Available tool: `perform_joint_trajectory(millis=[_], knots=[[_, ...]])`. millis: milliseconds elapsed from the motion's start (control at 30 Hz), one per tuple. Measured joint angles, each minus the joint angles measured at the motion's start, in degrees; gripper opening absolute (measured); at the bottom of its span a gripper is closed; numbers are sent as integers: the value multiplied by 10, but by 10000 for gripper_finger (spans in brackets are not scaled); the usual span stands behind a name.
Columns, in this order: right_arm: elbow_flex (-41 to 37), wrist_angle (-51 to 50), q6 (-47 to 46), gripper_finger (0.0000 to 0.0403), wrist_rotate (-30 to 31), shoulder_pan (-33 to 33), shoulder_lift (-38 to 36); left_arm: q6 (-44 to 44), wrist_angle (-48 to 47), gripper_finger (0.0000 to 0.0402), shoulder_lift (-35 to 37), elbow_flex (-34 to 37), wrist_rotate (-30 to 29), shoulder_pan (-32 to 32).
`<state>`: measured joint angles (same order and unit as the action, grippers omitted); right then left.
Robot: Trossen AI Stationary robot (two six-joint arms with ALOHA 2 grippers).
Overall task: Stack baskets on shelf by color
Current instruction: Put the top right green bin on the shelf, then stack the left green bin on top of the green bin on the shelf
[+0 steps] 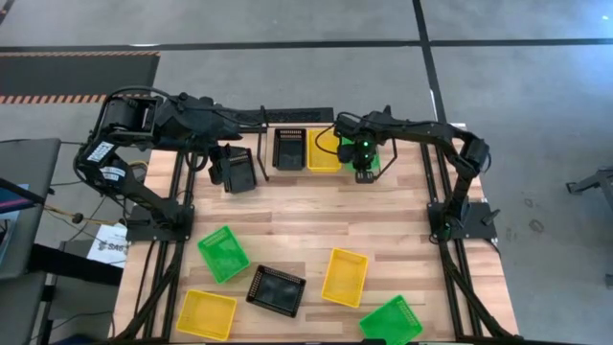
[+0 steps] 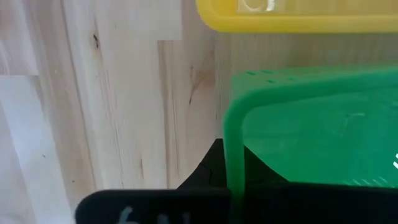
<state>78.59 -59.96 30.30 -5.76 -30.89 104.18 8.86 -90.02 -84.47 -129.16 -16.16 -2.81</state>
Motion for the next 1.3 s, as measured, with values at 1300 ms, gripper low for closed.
perform_joint_trajectory(millis=[1300], knots=[[179, -145, -62, 143, 29, 27, -4, 29, 0, 132, 0, 0, -41, 0]])
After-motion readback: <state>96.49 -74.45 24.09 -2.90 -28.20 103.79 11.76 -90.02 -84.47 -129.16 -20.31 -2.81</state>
